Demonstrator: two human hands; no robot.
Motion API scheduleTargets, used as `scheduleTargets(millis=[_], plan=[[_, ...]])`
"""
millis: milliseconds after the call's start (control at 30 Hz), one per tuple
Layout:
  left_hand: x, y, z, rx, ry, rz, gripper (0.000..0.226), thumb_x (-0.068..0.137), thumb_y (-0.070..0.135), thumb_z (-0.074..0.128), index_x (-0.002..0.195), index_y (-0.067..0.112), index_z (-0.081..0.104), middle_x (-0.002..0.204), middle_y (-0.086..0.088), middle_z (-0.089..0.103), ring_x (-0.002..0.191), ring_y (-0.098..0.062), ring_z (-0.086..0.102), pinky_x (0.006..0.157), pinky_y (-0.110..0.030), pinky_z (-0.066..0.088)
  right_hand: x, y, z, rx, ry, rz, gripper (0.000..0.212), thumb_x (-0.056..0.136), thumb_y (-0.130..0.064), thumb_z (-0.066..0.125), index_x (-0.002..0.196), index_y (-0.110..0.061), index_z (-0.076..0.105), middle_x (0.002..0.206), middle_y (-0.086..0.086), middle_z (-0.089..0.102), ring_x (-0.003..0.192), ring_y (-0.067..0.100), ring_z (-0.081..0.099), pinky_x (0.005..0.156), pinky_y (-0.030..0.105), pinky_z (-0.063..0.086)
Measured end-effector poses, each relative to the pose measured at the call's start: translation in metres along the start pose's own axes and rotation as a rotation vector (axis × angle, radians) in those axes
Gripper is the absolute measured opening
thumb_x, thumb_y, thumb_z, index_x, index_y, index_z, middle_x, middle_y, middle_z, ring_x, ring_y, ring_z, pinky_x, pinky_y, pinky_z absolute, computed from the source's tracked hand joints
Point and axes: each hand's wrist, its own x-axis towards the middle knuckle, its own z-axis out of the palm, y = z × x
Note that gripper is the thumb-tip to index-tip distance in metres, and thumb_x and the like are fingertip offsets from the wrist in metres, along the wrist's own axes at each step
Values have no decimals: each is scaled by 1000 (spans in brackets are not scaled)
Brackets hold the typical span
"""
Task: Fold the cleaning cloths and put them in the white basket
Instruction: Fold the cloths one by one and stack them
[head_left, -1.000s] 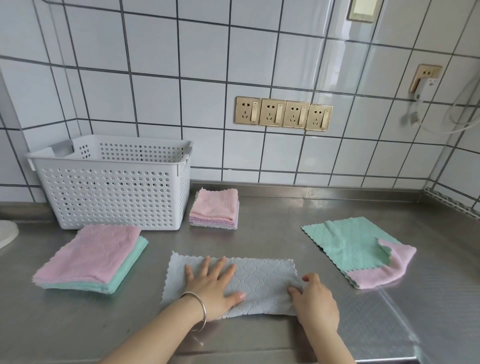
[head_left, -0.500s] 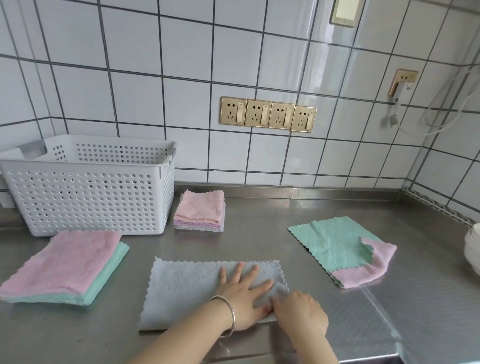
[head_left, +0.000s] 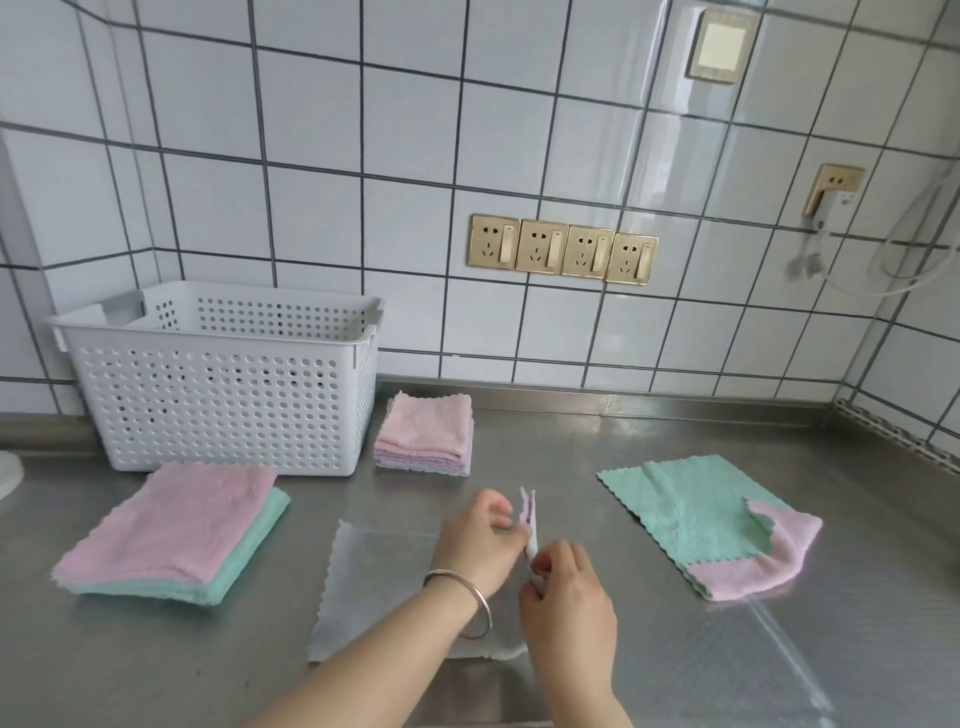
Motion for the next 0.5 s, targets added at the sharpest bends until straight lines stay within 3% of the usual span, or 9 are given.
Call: scheduleTargets(millis=[100, 200, 300, 367, 433, 500], plan=[[1, -10, -14, 40, 50, -17, 24, 81, 19, 57, 62, 30, 47, 74, 4, 68, 87, -22, 67, 76, -27, 51, -6, -14, 15, 72, 31, -104, 29, 48, -3, 63, 65, -19, 46, 60, 0, 52, 41, 24, 52, 42, 7, 2], [0, -23, -24, -16, 42, -113, 27, 81, 32, 60, 55, 25, 54, 63, 2, 64, 75, -23, 66, 76, -31, 55, -14, -21, 26, 65, 15, -183, 41, 37, 3, 77, 63, -15, 50, 60, 1, 51, 46, 23, 51, 39, 16, 18], [1, -36, -32, -60, 41, -160, 32, 78, 47, 63, 57, 22, 58, 53, 6, 57, 59, -16, 55, 64, -27, 48, -19, -22, 40, 94, 96, -377, 40, 42, 3, 76, 66, -16, 50, 63, 0, 50, 60, 16, 41, 46, 18, 27], [0, -41, -38, -96, 65, -174, 27, 77, 39, 67, 56, 24, 59, 51, 9, 55, 55, -12, 52, 58, -22, 41, -22, -23, 46, 125, 120, -518, 31, 50, 2, 70, 69, -17, 53, 67, -1, 52, 65, 15, 35, 54, 21, 30], [1, -47, -47, -125, 114, -187, 26, 76, 29, 70, 53, 23, 59, 47, 9, 54, 52, -14, 51, 60, -23, 42, -24, -23, 47, 148, 99, -561, 30, 54, -2, 64, 77, -18, 55, 80, -1, 55, 72, 16, 38, 60, 24, 34], [-1, -52, -59, -104, 165, -191, 27, 75, 25, 68, 52, 21, 57, 40, 8, 52, 45, -14, 51, 57, -23, 43, -27, -18, 49, 126, 26, -521, 49, 48, -8, 61, 94, -22, 53, 100, -4, 56, 84, 15, 45, 67, 23, 37]])
